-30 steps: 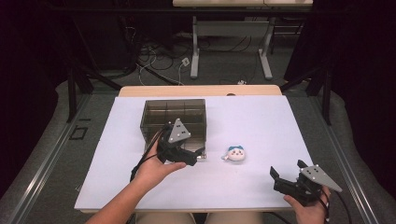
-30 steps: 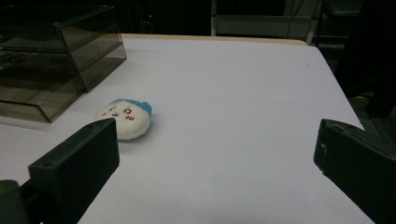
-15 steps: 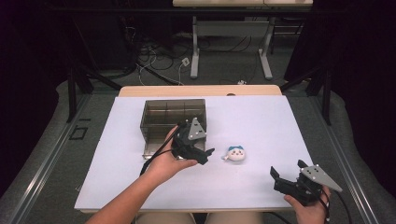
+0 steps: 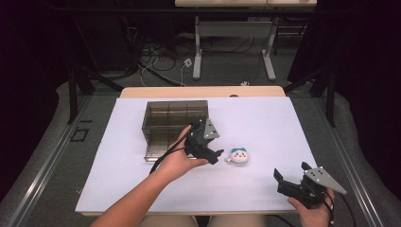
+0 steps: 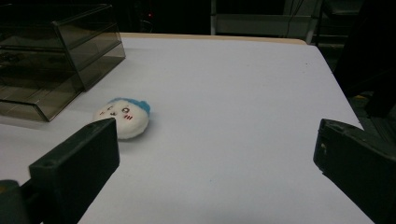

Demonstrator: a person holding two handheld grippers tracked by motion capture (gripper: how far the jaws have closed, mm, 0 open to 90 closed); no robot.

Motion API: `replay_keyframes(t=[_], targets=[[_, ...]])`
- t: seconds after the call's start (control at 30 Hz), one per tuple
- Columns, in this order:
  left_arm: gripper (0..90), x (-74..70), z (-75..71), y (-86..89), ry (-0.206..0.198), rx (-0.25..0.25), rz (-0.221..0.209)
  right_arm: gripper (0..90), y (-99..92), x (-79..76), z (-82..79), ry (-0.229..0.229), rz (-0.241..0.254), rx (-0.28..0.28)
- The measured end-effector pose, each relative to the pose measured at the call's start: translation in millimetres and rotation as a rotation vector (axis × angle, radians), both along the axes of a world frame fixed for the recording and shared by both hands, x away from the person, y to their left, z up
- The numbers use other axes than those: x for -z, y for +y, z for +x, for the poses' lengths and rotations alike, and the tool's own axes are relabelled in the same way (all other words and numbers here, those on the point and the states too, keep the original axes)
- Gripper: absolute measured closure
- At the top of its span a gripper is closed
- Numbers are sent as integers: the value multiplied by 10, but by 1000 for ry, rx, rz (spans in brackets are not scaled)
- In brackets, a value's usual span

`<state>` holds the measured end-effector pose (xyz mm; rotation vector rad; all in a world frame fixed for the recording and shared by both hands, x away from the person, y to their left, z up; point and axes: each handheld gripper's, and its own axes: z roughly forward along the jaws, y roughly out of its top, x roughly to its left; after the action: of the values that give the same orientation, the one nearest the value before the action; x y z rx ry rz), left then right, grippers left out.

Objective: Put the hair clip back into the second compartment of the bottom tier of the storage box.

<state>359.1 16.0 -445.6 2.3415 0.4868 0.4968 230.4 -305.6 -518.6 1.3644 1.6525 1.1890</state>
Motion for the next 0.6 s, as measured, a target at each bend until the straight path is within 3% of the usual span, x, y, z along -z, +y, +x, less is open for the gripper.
replay_keyframes(t=[0.07,0.13,0.6], targets=[[114,10,17,-30,2,6,6,0,-1,-1,-1,2,-1,-1],[119,25,31,-61,3,8,12,0,8,17,17,-30,8,9],[152,141,154,-246,6,14,52,1,-2,18,19,-21,6,13]])
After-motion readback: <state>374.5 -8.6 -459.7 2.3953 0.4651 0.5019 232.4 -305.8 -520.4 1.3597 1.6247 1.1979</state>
